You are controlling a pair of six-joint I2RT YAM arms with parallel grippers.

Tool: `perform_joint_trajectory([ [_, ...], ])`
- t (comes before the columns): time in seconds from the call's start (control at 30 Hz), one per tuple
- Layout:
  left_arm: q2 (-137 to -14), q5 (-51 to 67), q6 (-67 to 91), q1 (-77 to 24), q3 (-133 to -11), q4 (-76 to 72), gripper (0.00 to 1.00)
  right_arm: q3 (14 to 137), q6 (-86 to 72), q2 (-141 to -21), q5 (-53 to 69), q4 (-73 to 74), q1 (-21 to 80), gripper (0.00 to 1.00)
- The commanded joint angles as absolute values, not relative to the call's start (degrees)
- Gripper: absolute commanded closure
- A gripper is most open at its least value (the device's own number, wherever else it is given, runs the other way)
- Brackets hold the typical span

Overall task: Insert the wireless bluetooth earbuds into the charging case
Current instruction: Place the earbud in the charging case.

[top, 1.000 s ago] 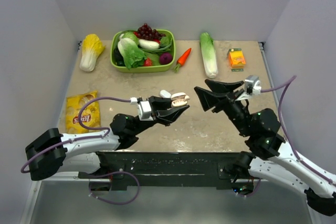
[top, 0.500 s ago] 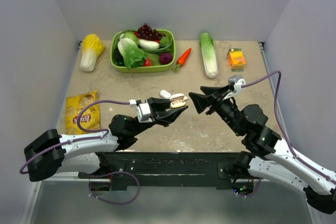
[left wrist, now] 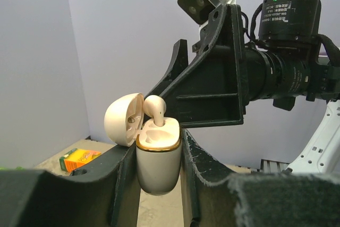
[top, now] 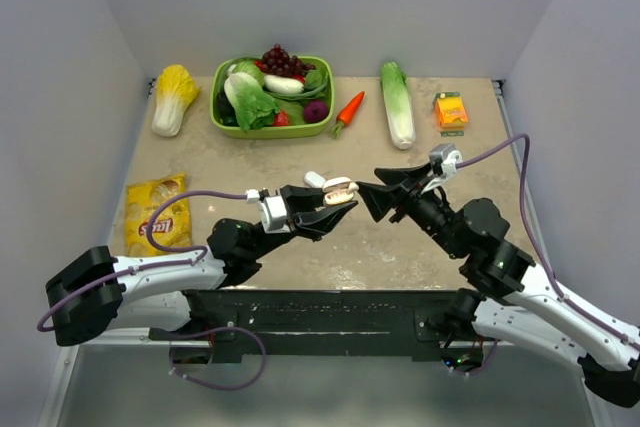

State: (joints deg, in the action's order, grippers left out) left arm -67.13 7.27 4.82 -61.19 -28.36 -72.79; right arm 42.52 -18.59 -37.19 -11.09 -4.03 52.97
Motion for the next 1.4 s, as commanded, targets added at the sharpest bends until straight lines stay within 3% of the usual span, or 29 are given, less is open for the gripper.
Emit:
perform_joint_trajectory([
  [0.0,-67.06,6.59,2.9,-61.17,-28.12,-99.05,1.0,43.51,-19.34,-36.39,-8.88,-7.91,53.52,0.37],
  [0.83,-68.64,5.01,1.67,-61.17,-28.74,-98.7,1.0,43.24,-19.6,-37.18,-5.01,-8.0,54.14,0.37],
  [1.17,-67.85,4.39,0.88,-61.17,-27.25,-98.44,1.0,41.57,-20.04,-30.77,-12.38,-8.61,54.14,0.33],
  [1.37,-67.41,4.75,1.14,-61.17,-26.46,-99.14,1.0,43.94,-19.95,-33.39,-16.08,-2.9,54.14,0.33],
])
